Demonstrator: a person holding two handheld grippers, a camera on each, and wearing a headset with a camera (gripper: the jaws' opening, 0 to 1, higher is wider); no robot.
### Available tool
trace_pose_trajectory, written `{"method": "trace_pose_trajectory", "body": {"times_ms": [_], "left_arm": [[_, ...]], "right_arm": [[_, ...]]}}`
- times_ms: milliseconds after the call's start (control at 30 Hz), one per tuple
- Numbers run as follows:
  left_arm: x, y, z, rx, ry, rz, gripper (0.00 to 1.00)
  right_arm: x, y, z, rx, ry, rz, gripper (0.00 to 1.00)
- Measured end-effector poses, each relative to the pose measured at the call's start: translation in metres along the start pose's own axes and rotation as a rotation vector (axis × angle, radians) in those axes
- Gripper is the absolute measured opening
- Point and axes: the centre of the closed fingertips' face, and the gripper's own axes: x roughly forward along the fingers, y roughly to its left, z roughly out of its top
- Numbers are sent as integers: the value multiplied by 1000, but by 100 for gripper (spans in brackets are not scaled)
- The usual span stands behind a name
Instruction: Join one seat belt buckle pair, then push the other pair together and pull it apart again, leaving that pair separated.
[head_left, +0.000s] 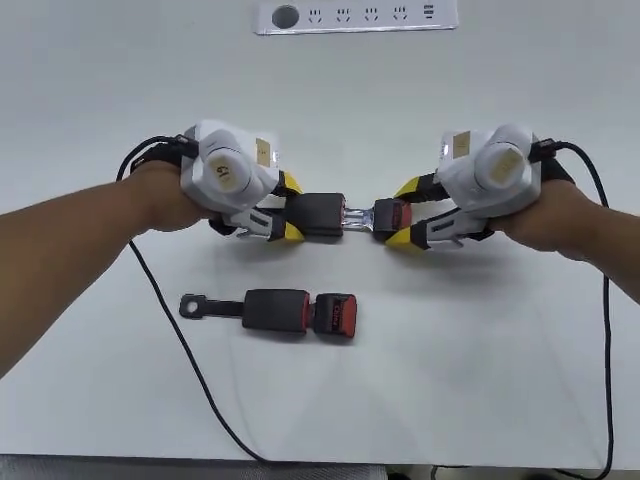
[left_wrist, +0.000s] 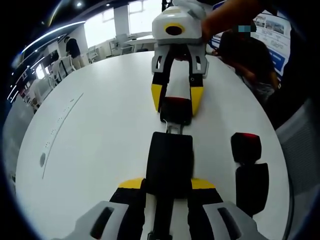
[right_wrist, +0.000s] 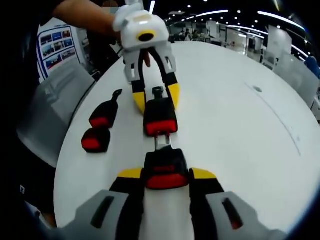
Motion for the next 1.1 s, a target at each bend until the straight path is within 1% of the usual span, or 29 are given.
{"method": "trace_pose_trajectory", "body": {"times_ms": [67,133,200,333,467,600,733,800,833,933,1000,1100], "left_arm": [[0,0,0,0,2,0,33],[0,0,0,4,3,-3,33],[0,0,0,9,6,-4,33],[0,0,0,17,4,-7,33],[1,1,1,42,20,-20,32],[1,1,1,41,28,-24,32],[2,1,1,38,32,-23,32],[3,1,1,40,47,-23,31],[2,1,1,41,47,-24,31],[2,1,0,32,35,-22,31],[1,1,0,31,23,-23,31],[1,0,0,37,27,-25,31]], "right_arm": [[3,1,4,-19,-5,5,35],[7,1,7,-12,-7,4,35],[6,0,6,-15,7,12,35],[6,-1,5,-19,5,8,35],[7,-1,6,-20,6,6,35],[8,-2,8,-16,3,4,34],[14,-1,14,4,-5,-4,34],[19,0,19,5,-3,-11,34],[18,-1,18,6,3,-12,34],[18,-1,18,17,-3,-10,33],[19,-1,20,13,15,-15,33],[19,-1,20,23,26,-18,33]]}}
